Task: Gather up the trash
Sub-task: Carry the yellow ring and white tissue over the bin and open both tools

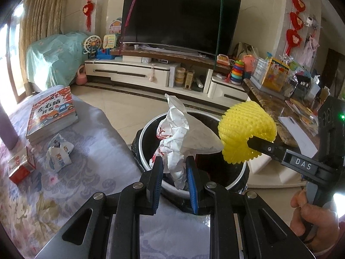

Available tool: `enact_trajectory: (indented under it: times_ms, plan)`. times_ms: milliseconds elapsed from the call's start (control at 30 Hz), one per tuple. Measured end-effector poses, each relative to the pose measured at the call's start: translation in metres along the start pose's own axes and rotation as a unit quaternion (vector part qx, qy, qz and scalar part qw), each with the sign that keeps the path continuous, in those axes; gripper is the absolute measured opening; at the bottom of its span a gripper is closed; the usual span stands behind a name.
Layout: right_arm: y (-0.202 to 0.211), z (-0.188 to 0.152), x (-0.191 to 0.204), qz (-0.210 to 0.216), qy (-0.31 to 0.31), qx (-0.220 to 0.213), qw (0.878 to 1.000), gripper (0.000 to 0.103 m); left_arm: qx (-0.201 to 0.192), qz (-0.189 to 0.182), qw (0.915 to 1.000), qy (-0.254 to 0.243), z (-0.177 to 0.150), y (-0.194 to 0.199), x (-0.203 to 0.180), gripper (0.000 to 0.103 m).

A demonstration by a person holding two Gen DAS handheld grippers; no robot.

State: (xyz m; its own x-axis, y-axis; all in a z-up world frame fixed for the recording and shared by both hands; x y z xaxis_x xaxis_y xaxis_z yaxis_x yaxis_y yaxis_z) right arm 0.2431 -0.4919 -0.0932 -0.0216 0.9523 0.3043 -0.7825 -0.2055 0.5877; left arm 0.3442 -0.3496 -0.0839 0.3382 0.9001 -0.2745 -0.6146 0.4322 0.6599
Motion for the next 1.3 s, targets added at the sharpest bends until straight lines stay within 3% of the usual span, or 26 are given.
enact_trajectory:
  times_ms: [733,1300]
  plan:
    - [-0.023,0.011,-0.009,-0.017,0.022,0.028,0.999,0.018,0.021,0.005,0.9996,-0.015,0.010,-0.036,-0.019,0.022]
    - [-0.029,0.015,-0.014,-0.023,0.024,0.034,0.999,0.018,0.030,0.007,0.9994,-0.014,0.013,-0.040,-0.023,0.024]
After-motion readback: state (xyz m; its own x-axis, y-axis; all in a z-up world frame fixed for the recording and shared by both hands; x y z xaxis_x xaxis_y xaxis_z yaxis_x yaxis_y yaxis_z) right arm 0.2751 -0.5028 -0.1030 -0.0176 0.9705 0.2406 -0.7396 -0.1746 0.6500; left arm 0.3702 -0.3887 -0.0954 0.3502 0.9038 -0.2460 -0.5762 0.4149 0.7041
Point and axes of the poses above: each gripper's, at about its wrist camera, not at the fingertips, and y roughly against the way its jaws point, x to its left, z to its top, the point moved 9 cm from there along -y, roughly the way its jaws point, and after that the axes turned 11 degrees about y, right-handed, at the moved point
